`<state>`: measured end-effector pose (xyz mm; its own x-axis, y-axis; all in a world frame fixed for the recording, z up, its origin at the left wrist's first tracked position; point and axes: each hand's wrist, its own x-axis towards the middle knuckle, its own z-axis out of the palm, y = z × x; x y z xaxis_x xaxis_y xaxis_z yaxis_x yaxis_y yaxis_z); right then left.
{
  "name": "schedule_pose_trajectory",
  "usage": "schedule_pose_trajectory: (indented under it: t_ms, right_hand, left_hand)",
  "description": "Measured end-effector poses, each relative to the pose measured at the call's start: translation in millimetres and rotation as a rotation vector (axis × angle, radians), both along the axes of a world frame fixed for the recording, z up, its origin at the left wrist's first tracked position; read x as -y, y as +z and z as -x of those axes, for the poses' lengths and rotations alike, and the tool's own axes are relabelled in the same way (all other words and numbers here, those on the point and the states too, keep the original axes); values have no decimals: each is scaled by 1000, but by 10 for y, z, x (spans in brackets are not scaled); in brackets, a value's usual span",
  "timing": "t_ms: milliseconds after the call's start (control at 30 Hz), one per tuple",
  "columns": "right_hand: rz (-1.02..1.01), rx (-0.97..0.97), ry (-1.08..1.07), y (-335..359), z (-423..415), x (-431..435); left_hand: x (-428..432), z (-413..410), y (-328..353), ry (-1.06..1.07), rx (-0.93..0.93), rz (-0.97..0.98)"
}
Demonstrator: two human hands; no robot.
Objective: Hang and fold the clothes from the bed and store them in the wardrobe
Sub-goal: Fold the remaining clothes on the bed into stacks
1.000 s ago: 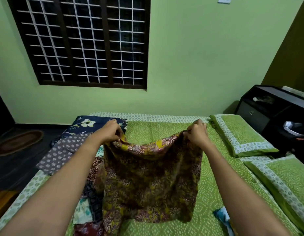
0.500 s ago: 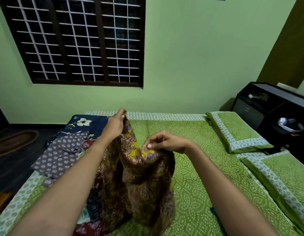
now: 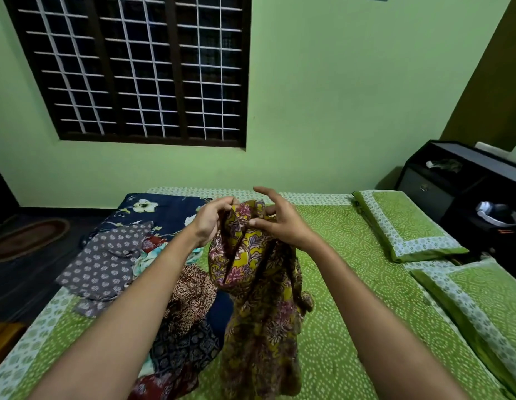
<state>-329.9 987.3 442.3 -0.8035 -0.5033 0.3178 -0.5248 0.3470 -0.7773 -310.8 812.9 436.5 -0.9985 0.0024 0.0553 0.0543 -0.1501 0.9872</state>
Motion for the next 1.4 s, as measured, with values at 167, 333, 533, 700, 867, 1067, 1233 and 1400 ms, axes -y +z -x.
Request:
schedule_pose_trajectory:
  t_ms: [167,333,533,700,867,1067,1233,1400]
  right_hand:
    - [180,-19,37,37,44,66]
    - [89,-25,21,21,42,68]
    - [-427,21,56,44,188,-240]
    - [-380,112,-15,23,235,-319]
    - [-183,107,35,-53,194,-223]
    - [158,224,36,-90,179,-84]
    - [315,182,-130,-127,213,-94]
    - [317,121,-290,-145,297,-172]
  left_hand:
    - [45,-13,-124,-83,164,47]
    - [-8,-28,-111,-164,37,469]
    - [169,57,-158,-114,26,556]
    - [186,20,-167,-148,-4,590]
    - [208,-18,-139,-163,-36,546]
    - [196,-83,-81,-80,-74,345]
    - [313,-185,-293,-38,53,615]
    - [349,-251,-509,-115,141,905]
